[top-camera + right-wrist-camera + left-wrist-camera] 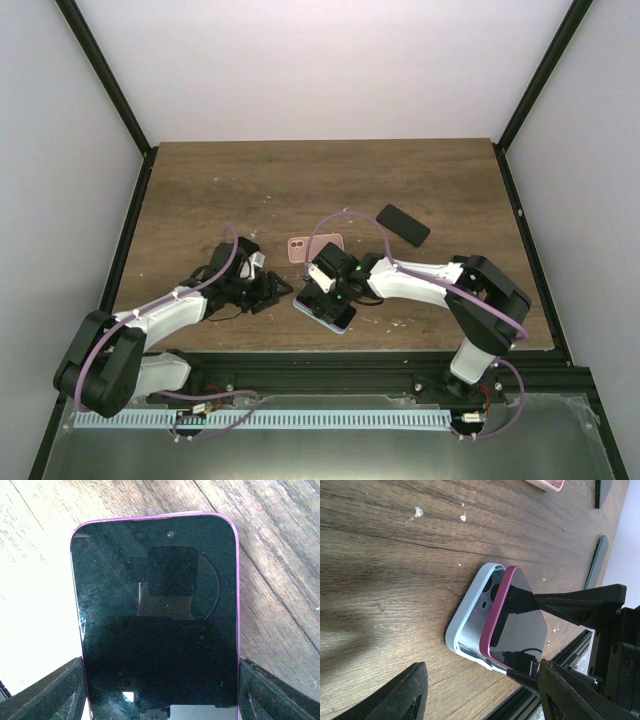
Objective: Put the phone into the phone case
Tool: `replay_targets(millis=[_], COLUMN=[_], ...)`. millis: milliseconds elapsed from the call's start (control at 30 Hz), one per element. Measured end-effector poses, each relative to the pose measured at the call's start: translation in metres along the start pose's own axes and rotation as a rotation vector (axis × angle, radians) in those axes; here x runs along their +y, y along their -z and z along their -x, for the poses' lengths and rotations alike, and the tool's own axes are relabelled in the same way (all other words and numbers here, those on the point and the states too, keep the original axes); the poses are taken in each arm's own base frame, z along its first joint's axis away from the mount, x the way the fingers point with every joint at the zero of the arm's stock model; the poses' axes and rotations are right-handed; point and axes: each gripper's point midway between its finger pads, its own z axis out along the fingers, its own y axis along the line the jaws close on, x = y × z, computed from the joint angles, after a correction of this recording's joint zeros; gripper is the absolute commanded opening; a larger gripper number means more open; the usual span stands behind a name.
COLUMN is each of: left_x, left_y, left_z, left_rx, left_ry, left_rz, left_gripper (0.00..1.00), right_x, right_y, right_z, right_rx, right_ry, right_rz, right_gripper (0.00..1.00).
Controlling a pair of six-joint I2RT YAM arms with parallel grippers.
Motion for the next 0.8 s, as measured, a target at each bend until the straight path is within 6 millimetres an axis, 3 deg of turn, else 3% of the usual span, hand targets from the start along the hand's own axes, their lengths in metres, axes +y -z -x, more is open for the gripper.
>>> replay_targets(millis=[800], left_x=[0.0], left_y=[-0.0032], left_z=[-0.0004], left_rx=[0.013], left_ry=[0.01], left_rz=[-0.009], left_gripper=[0.59], right_x=[0.0047], right_y=[-0.0034], right_z=[0.01], right_rx=[-0.056], right_ry=[0.045], right_rz=[0.0], right_gripper=[0.7])
